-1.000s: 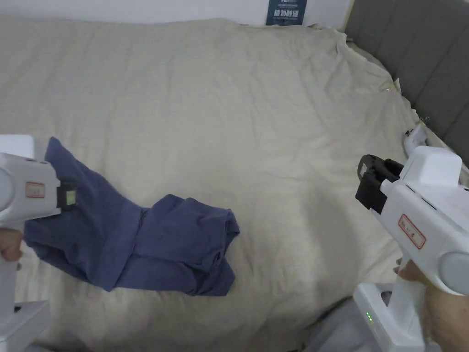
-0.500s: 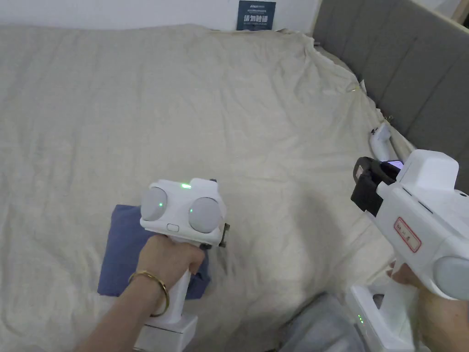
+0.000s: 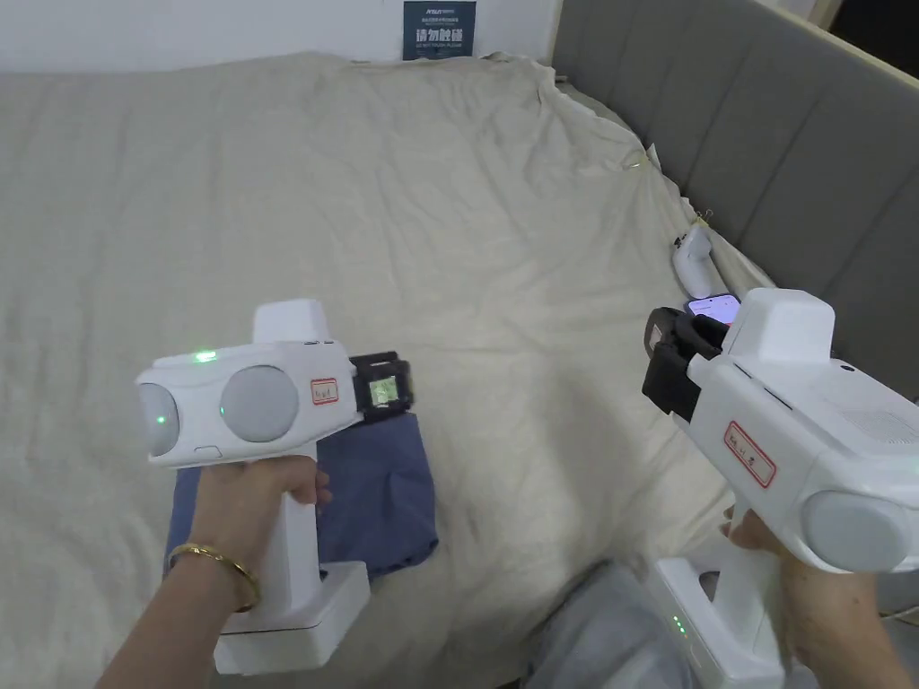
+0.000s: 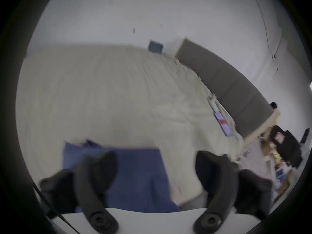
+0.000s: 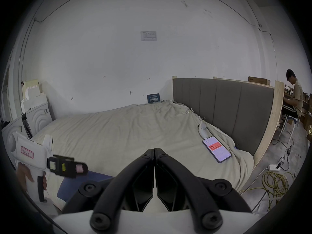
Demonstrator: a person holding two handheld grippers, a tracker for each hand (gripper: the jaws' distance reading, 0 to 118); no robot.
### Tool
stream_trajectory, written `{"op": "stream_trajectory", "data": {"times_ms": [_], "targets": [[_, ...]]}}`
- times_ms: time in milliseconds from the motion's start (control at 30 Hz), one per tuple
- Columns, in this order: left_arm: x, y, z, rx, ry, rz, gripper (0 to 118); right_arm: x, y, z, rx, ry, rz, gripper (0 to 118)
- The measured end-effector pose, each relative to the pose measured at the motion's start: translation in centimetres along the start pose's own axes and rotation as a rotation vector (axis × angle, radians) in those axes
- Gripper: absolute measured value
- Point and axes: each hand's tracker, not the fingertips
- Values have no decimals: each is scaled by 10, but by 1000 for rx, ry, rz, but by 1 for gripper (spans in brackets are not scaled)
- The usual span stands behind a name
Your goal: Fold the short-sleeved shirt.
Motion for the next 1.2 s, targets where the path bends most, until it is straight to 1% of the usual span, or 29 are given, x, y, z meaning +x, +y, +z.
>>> {"op": "stream_trajectory", "data": {"times_ms": [33, 67, 100, 133, 167, 233, 300, 367, 400, 433, 467, 500, 533, 567, 633, 667, 733, 800, 867, 967, 1033, 1100, 1200], "targets": [[8, -6, -5, 25, 26, -52, 39, -1, 0, 1, 2, 0, 6, 0], [15, -15, -11, 33, 58, -95, 6, -2, 0, 3, 2, -2, 12, 0], [20, -25, -15, 17, 87, -116, 0, -1, 0, 3, 2, -3, 12, 0], [23, -35, -18, 1, 57, -130, 0, 0, -1, 4, 1, -6, 7, 0], [30, -47, -27, -45, -16, -139, 0, 1, -1, 5, 0, -9, -2, 0], [42, -68, -41, -107, -9, -178, 0, 4, -3, 5, -4, -18, -15, 0], [52, -91, -58, -155, 24, -252, 0, 6, -5, 6, -9, -28, -23, 0], [60, -114, -73, -247, 5, -277, 0, 8, -7, 6, -17, -33, -28, 0], [62, -122, -77, -264, 6, -265, 0, 9, -8, 5, -20, -34, -29, 0], [61, -127, -76, -192, 10, -272, 0, 8, -8, 5, -22, -35, -31, 0], [64, -123, -75, -178, 5, -282, 0, 8, -9, 4, -25, -34, -32, 0], [64, -120, -78, -219, -36, -276, 0, 7, -9, 3, -27, -31, -34, 0], [60, -110, -83, -275, -97, -249, 0, 5, -9, 1, -27, -24, -41, 0], [51, -101, -83, -313, -111, -186, 0, 2, -8, 0, -27, -13, -50, 0], [31, -80, -73, -314, -170, 11, 0, -5, -7, -1, -22, 11, -48, 0], [19, -70, -60, -240, -221, 119, 0, -9, -6, -1, -17, 25, -36, 0], [-3, -52, -25, -55, -247, 218, 0, -18, -4, -3, -14, 47, -18, 0], [-19, -35, 9, 93, -208, 199, 0, -27, -3, -7, -15, 70, -11, 0], [-33, -27, 44, 231, -72, 106, 0, -37, -5, -11, -15, 96, -11, 0], [-53, -27, 78, 363, 124, -18, 0, -55, -9, -17, -24, 145, -19, 0], [-63, -28, 93, 387, 208, -99, 0, -71, -12, -20, -35, 171, -12, 0], [-74, -32, 103, 387, 260, -173, 0, -87, -16, -24, -42, 203, -3, 0], [-87, -39, 113, 373, 300, -183, 0, -118, -24, -34, -51, 239, -1, 0]]}}
